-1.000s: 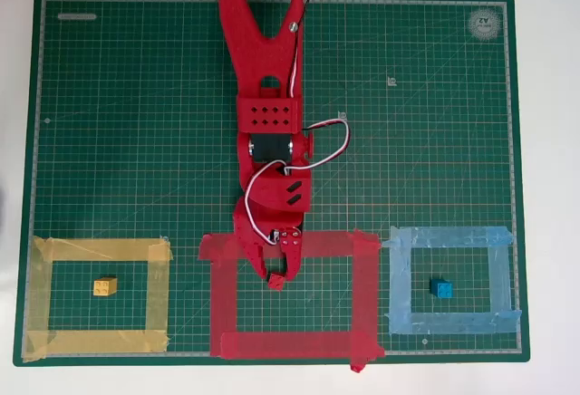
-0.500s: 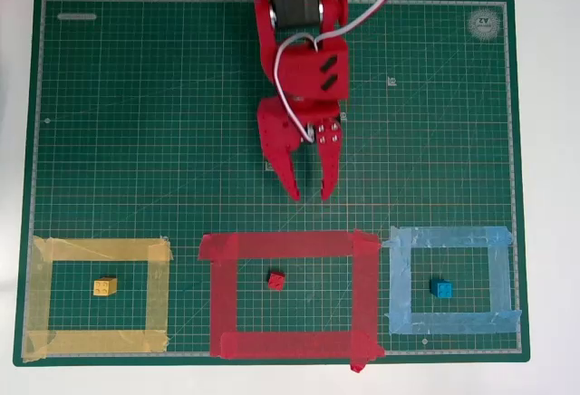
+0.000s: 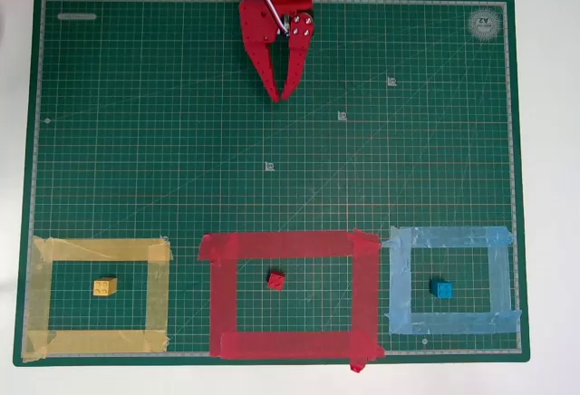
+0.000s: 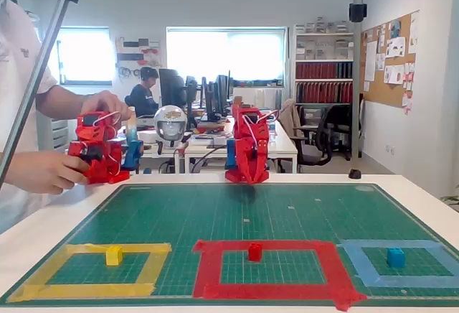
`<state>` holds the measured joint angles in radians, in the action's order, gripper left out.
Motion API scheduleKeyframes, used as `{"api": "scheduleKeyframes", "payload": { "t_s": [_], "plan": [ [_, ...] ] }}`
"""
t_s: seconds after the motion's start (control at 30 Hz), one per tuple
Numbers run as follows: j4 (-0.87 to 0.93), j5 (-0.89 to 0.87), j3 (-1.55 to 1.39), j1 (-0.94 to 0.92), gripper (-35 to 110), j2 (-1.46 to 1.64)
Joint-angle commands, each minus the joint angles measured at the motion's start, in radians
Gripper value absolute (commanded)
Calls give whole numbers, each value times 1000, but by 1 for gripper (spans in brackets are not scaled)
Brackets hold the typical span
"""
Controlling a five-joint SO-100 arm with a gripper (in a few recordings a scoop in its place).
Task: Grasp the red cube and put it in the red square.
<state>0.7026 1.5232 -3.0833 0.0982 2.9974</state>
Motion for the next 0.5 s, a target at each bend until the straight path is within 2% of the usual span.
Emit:
{"api": "scheduleKeyframes", "payload": {
  "t_s": [0.0,0.47],
  "plan": [
    [166,26,-40,-25,-1,137],
    [489,28,-77,-98,-1,293]
  ]
}}
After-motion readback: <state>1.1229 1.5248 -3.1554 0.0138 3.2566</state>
